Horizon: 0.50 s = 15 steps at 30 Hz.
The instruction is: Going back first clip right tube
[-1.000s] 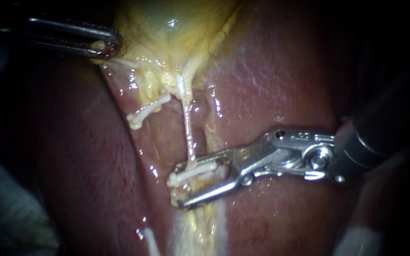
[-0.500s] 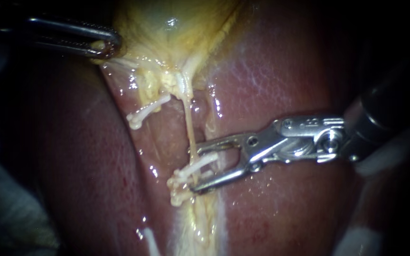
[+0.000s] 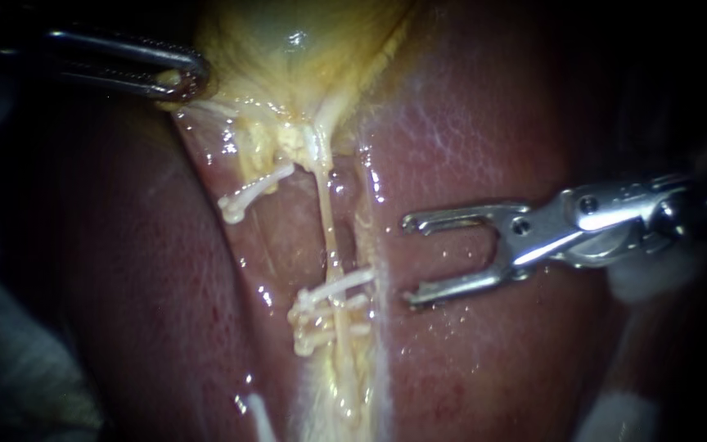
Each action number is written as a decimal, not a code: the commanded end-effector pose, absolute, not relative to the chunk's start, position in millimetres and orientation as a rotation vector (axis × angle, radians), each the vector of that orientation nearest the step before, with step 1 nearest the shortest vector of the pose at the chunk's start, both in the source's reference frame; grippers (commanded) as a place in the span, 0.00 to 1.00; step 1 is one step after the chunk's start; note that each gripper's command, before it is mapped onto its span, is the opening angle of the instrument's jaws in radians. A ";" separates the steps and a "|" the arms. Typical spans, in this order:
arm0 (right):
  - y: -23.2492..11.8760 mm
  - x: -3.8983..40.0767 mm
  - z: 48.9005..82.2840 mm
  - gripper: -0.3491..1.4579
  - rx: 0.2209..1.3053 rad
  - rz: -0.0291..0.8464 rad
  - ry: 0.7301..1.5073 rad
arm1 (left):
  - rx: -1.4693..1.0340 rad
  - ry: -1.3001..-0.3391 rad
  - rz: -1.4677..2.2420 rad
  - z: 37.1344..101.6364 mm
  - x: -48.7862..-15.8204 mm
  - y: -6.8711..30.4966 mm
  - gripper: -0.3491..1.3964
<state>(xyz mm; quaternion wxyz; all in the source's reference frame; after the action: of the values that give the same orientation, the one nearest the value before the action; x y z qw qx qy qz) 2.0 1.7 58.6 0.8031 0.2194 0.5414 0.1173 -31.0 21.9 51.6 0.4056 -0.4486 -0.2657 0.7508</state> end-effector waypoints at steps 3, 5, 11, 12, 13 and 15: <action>1.7 1.2 58.3 0.47 0.474 0.249 1.163 | -1.132 -0.670 1.895 51.8 -31.0 21.9 0.00; 1.6 0.9 58.2 0.47 0.475 0.248 1.163 | -1.132 -0.666 1.895 52.1 -31.3 21.8 0.00; 1.5 0.5 58.1 0.47 0.477 0.246 1.164 | -1.135 -0.675 1.899 54.1 -32.9 20.6 0.00; 1.5 0.5 58.1 0.47 0.477 0.246 1.164 | -1.136 -0.679 1.901 54.4 -33.3 20.5 0.00; 1.5 0.5 58.0 0.47 0.477 0.246 1.164 | -1.140 -0.679 1.899 54.7 -33.6 20.4 0.00; 1.4 0.5 58.0 0.47 0.477 0.246 1.164 | -1.138 -0.685 1.897 55.5 -34.4 20.2 0.00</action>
<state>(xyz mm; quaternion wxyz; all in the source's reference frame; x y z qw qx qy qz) 0.4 1.4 58.0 0.8016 0.2227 0.5429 0.1144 -34.7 20.2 55.8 0.4002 -0.4499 -0.2707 0.7511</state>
